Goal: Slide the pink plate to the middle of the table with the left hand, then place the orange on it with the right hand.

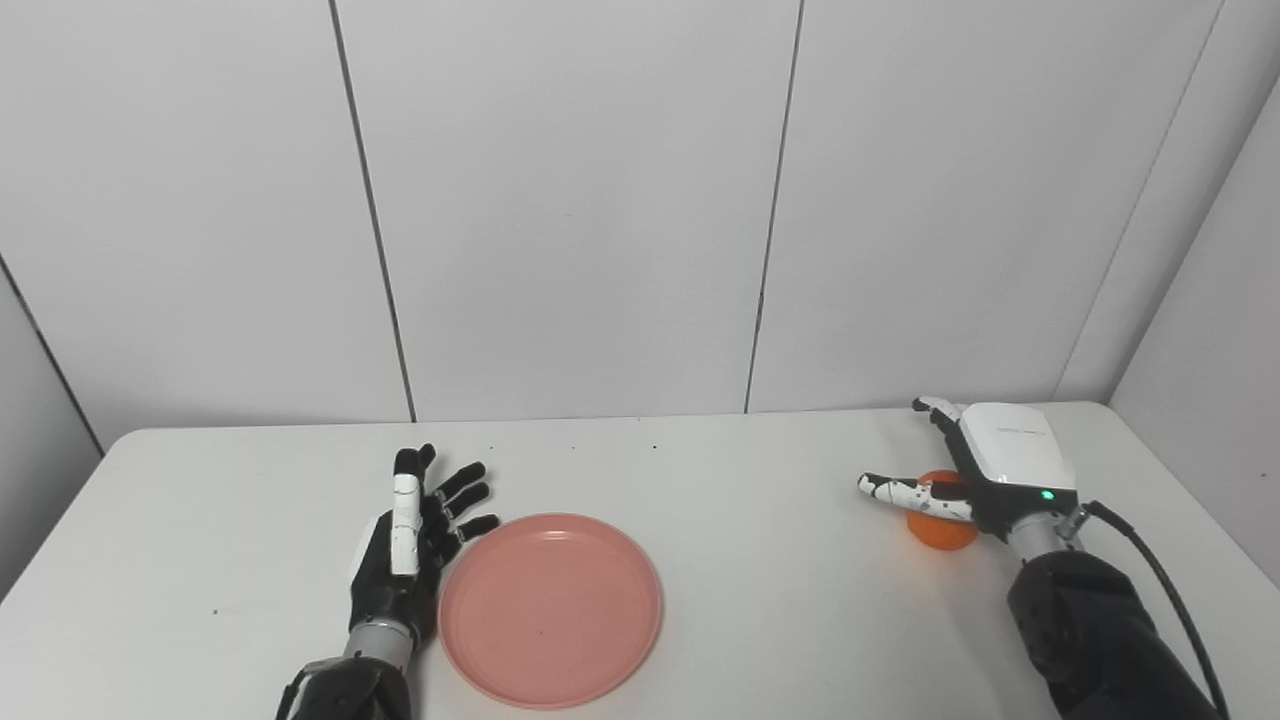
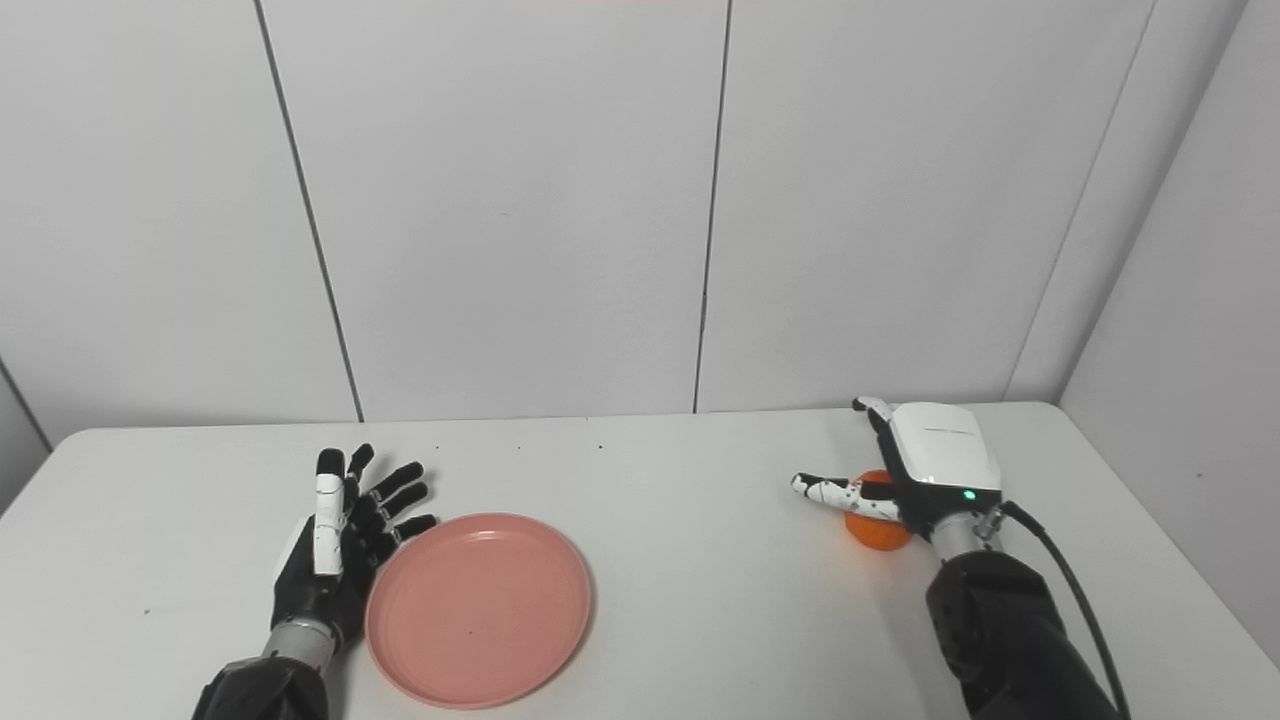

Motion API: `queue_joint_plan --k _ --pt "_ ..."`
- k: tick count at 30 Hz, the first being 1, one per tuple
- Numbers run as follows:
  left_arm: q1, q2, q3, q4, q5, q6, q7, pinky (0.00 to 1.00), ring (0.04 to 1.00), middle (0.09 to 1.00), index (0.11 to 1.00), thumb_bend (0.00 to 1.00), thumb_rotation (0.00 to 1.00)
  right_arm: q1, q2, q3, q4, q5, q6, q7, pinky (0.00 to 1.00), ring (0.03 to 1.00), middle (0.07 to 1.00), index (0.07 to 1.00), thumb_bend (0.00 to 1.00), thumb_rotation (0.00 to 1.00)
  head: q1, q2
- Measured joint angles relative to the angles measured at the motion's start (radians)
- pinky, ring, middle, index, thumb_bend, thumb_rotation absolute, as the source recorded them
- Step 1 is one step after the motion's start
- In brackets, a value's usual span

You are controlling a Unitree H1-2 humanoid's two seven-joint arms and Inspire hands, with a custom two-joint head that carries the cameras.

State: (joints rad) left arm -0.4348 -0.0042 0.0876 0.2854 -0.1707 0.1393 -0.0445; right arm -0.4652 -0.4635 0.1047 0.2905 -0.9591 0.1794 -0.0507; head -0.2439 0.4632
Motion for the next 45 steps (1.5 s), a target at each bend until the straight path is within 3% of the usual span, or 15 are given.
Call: queue_joint_plan --k 17,21,23,27,34,39,45 --pt "0.01 0.0 -0.003 -0.02 0.0 0.015 -0.008 0.66 0.824 0.812 1.0 0.84 1.0 -0.033 -0.028 0.085 0.146 0.055 -0.002 -0.037 0.69 0.748 0.779 0.804 0.84 0.9 0.008 0.008" --pt "0.01 0.0 -0.004 -0.02 0.0 0.016 -0.01 0.65 0.826 0.819 1.0 0.84 1.0 -0.04 -0.032 0.103 0.156 0.057 -0.002 -0.04 0.64 0.725 0.771 0.801 0.83 0.88 0.009 0.009" --pt "0.01 0.001 -0.004 -0.02 0.0 0.017 -0.011 0.66 0.827 0.818 1.0 0.84 1.0 -0.042 -0.036 0.109 0.16 0.06 -0.002 -0.042 0.58 0.669 0.74 0.788 0.82 0.86 0.009 0.009" --pt "0.01 0.001 -0.005 -0.023 0.0 0.022 -0.011 0.68 0.826 0.821 1.0 0.84 1.0 -0.044 -0.036 0.111 0.165 0.086 -0.002 -0.048 0.42 0.522 0.625 0.714 0.8 0.81 0.014 0.011" --pt "0.01 0.001 -0.012 -0.024 0.0 0.026 -0.016 0.68 0.822 0.814 1.0 0.85 1.0 -0.053 -0.036 0.118 0.189 0.105 -0.003 -0.076 0.35 0.46 0.584 0.67 0.74 0.74 0.015 0.012" --pt "0.01 0.003 -0.013 -0.024 0.0 0.026 -0.016 0.69 0.821 0.814 1.0 0.84 1.0 -0.053 -0.035 0.121 0.214 0.132 -0.022 -0.125 0.28 0.372 0.487 0.621 0.7 0.62 0.014 0.012" --pt "0.011 0.005 -0.014 -0.024 0.0 0.028 -0.022 0.7 0.82 0.818 1.0 0.83 1.0 -0.053 -0.035 0.123 0.214 0.157 -0.023 -0.134 0.19 0.248 0.327 0.366 0.66 0.5 0.014 0.014"
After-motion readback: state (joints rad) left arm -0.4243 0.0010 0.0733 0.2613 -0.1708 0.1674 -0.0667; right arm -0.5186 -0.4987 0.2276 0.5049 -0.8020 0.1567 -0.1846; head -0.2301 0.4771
